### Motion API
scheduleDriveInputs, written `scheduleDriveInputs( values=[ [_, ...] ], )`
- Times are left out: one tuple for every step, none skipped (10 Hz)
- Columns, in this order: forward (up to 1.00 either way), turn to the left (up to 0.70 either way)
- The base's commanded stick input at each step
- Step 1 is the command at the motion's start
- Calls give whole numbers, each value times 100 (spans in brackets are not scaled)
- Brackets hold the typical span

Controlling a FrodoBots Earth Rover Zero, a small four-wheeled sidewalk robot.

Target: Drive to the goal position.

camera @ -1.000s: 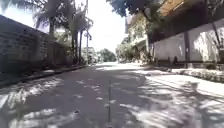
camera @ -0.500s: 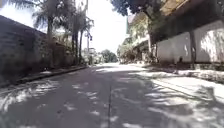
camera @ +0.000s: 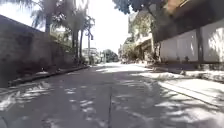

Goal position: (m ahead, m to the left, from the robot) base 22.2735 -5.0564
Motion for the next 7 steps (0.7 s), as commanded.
scheduleDriveInputs(
  values=[
    [85,-32],
    [85,-34],
    [85,-34],
    [85,-34],
    [85,-34],
    [85,-34],
    [85,-34]
  ],
)
